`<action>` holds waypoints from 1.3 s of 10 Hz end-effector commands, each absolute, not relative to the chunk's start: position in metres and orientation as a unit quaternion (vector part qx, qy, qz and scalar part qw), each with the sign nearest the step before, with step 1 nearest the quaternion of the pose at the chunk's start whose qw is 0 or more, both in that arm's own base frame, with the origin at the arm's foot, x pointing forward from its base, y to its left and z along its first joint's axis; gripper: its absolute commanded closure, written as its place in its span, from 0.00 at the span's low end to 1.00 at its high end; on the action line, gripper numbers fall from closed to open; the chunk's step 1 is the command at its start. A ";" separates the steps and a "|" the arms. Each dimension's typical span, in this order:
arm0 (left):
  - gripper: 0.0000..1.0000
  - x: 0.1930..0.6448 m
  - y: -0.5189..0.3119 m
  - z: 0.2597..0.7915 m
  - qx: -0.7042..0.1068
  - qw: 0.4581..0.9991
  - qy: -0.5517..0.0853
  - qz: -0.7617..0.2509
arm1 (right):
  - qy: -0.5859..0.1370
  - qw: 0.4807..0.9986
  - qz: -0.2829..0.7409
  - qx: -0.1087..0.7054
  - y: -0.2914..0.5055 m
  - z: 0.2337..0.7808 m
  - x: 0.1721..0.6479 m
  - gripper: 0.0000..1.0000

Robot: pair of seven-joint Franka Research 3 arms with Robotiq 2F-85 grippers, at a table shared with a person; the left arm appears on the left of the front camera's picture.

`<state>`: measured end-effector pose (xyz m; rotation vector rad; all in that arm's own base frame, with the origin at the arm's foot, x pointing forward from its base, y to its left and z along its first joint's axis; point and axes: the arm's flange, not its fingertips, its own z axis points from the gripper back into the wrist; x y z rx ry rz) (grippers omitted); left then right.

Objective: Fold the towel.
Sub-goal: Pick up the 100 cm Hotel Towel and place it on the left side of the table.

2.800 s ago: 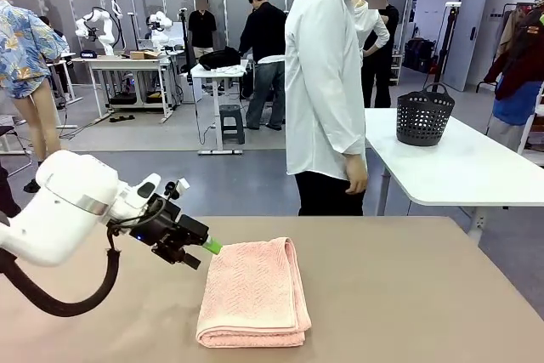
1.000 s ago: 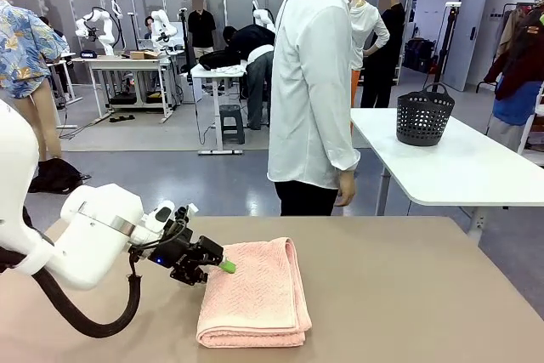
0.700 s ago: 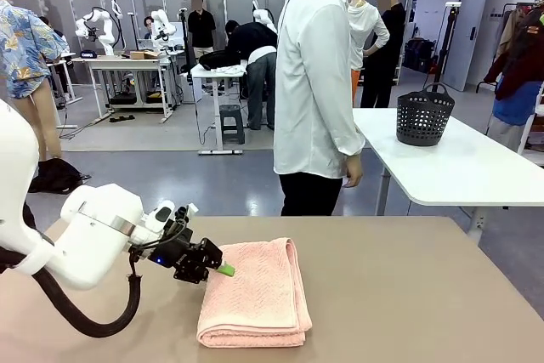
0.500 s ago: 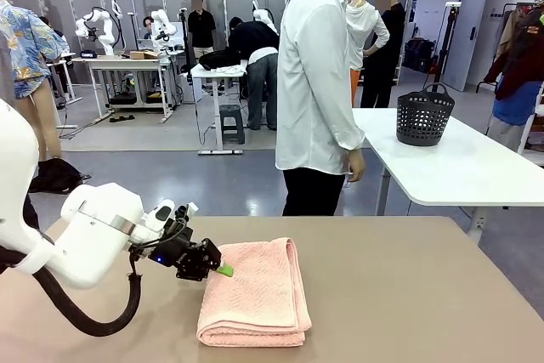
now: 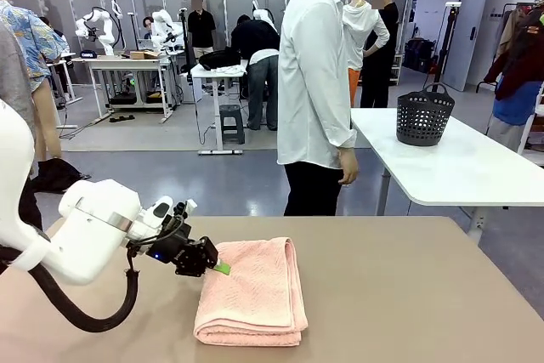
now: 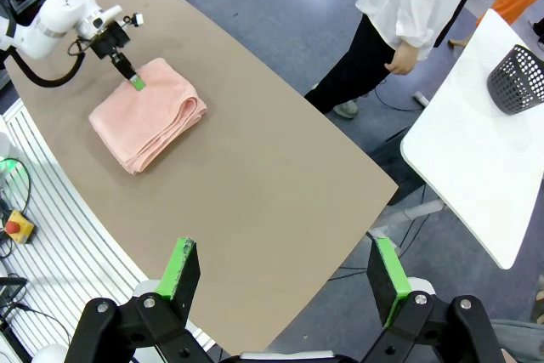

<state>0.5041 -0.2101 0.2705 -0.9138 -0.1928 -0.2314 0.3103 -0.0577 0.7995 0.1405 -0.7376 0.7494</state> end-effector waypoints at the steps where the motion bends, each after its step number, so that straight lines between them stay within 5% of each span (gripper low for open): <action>1: 1.00 0.503 -0.190 0.286 -0.438 0.884 -0.096 -0.129 | -0.350 0.864 0.356 0.066 -0.058 0.799 0.311 0.00; 13: 1.00 0.516 0.128 0.324 -0.396 0.908 -0.097 -0.095 | -0.350 0.864 0.356 0.066 -0.058 0.799 0.311 0.00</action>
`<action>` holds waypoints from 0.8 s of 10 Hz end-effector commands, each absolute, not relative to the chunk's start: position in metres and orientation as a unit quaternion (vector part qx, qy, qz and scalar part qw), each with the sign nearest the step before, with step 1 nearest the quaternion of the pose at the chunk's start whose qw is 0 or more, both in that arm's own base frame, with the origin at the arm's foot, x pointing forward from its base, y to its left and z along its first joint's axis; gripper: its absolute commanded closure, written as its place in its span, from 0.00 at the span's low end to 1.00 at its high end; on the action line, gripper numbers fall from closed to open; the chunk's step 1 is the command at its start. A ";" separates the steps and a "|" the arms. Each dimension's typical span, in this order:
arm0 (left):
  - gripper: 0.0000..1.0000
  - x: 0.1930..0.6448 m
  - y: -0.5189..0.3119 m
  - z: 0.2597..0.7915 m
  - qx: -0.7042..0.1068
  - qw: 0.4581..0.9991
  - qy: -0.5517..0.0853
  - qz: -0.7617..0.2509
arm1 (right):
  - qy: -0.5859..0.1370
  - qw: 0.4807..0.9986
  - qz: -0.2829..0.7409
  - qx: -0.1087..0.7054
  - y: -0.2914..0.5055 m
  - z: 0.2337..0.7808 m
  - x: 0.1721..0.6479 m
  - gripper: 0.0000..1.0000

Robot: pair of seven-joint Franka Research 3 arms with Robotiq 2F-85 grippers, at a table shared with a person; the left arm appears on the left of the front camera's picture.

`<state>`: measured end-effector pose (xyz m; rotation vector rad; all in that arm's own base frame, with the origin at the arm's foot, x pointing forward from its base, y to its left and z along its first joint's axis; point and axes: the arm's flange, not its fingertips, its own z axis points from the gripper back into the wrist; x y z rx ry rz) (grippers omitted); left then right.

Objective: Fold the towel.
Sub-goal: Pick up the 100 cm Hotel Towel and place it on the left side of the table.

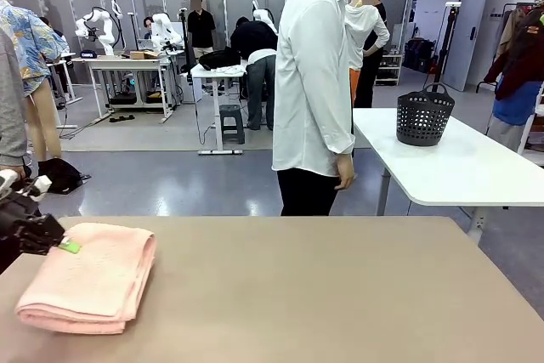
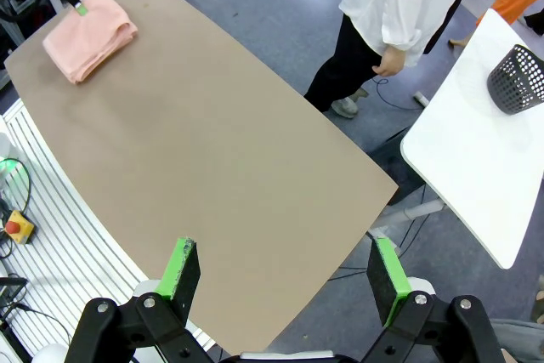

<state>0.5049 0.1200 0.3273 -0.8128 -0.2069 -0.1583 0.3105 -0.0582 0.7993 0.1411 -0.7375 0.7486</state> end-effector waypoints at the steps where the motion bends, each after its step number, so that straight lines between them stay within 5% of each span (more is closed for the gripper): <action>1: 1.00 0.517 0.146 0.321 -0.395 0.909 -0.098 -0.089 | -0.350 0.864 0.356 0.066 -0.058 0.799 0.311 0.00; 4: 1.00 0.521 0.161 0.321 -0.398 0.908 -0.090 -0.097 | -0.350 0.864 0.356 0.066 -0.058 0.799 0.311 0.00; 5: 0.73 0.523 0.158 0.324 -0.400 0.907 -0.093 -0.096 | -0.350 0.864 0.356 0.066 -0.058 0.799 0.311 0.00; 6: 0.27 0.523 0.156 0.326 -0.402 0.905 -0.094 -0.097 | -0.350 0.864 0.356 0.066 -0.058 0.799 0.311 0.00; 8: 0.00 0.521 0.154 0.328 -0.398 0.907 -0.096 -0.094 | -0.350 0.864 0.356 0.066 -0.058 0.799 0.311 0.00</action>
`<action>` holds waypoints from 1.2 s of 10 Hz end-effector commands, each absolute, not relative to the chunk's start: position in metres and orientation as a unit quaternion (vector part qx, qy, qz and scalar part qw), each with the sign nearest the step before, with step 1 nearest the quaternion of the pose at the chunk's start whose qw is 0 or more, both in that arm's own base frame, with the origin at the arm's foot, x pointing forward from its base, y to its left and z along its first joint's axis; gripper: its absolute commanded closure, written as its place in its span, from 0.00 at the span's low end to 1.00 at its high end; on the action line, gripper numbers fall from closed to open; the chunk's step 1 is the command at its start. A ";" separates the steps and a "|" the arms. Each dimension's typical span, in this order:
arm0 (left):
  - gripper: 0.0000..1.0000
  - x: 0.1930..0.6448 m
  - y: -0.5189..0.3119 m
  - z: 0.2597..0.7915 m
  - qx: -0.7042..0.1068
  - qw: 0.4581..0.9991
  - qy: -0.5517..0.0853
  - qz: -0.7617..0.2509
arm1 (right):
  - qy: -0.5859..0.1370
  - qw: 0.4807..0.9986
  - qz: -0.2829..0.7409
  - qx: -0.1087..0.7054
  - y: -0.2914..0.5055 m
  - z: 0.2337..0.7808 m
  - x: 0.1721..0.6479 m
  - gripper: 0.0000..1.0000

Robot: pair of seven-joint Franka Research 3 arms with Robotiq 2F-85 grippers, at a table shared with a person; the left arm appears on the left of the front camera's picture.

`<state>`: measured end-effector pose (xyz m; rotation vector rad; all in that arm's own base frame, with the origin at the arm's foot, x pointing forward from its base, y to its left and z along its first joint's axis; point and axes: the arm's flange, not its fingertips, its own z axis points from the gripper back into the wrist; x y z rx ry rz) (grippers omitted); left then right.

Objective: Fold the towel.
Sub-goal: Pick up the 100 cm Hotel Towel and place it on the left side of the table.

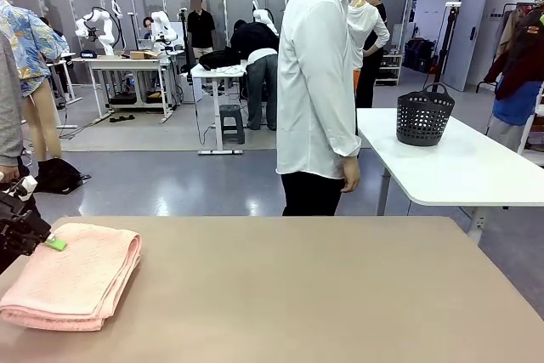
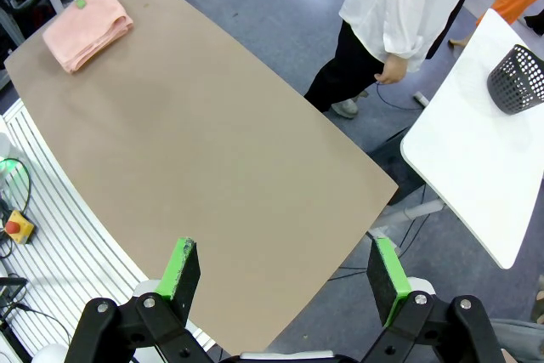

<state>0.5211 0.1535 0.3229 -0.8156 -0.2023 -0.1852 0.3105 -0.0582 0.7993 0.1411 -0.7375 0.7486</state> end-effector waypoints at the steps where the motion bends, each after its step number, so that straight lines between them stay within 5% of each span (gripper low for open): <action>1: 0.00 0.520 0.155 0.329 -0.396 0.910 -0.095 -0.078 | -0.350 0.864 0.356 0.066 -0.058 0.799 0.311 0.00; 12: 0.00 0.507 0.158 0.356 -0.381 0.914 -0.123 -0.067 | -0.350 0.864 0.356 0.066 -0.058 0.799 0.311 0.00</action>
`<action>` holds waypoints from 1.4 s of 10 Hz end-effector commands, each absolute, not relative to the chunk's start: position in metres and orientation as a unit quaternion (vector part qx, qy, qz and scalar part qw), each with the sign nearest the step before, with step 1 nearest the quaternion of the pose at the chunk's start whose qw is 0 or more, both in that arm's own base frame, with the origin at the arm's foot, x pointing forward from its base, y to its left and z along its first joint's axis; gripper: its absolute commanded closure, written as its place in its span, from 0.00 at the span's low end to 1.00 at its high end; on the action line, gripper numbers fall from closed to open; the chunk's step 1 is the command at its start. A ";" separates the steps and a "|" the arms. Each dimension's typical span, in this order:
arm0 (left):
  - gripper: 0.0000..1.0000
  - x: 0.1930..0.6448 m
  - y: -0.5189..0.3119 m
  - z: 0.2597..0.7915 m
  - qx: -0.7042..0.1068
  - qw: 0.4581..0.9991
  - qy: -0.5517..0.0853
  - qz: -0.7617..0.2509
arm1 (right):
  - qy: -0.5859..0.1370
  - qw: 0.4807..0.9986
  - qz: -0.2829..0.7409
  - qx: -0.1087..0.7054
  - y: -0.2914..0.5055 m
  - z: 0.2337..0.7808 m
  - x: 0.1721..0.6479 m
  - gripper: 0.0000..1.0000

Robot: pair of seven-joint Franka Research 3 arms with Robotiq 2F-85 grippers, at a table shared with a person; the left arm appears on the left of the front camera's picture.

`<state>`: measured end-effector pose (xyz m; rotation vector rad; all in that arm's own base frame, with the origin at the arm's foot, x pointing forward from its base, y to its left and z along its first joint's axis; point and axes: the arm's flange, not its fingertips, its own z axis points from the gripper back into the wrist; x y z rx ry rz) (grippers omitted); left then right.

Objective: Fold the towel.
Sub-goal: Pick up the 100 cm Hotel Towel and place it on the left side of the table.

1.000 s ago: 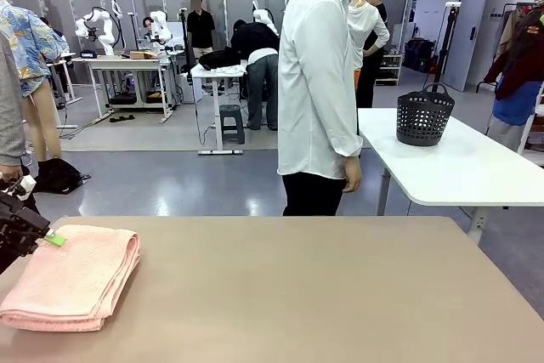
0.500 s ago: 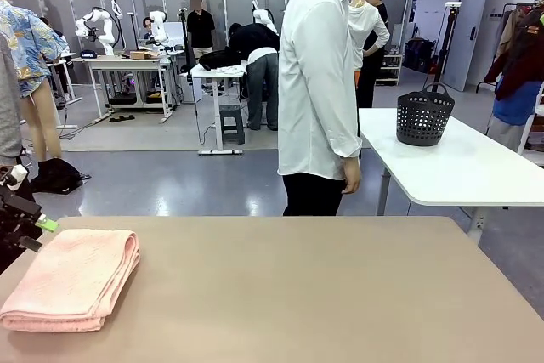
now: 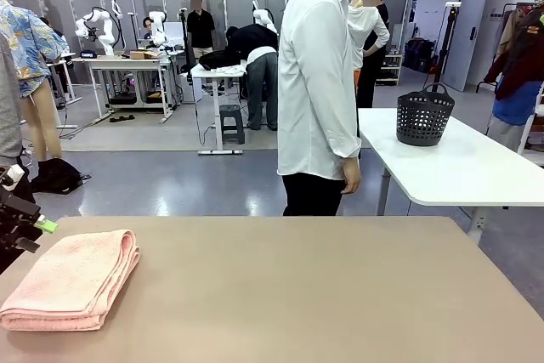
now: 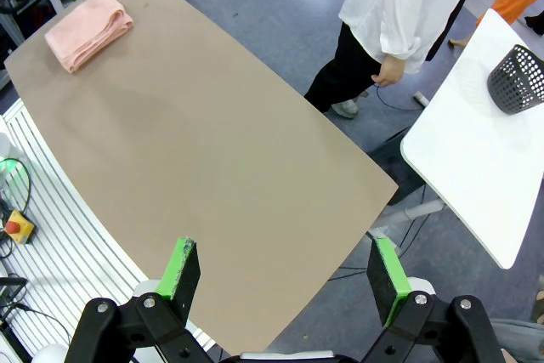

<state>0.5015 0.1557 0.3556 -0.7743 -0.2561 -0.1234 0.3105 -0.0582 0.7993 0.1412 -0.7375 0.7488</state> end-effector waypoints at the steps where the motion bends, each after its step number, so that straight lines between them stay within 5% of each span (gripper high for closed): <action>1: 0.00 0.507 0.158 0.356 -0.381 0.914 -0.123 -0.067 | -0.350 0.864 0.356 0.066 -0.058 0.799 0.311 0.00; 14: 0.00 0.507 0.158 0.356 -0.381 0.914 -0.123 -0.067 | -0.350 0.864 0.356 0.066 -0.058 0.799 0.311 0.00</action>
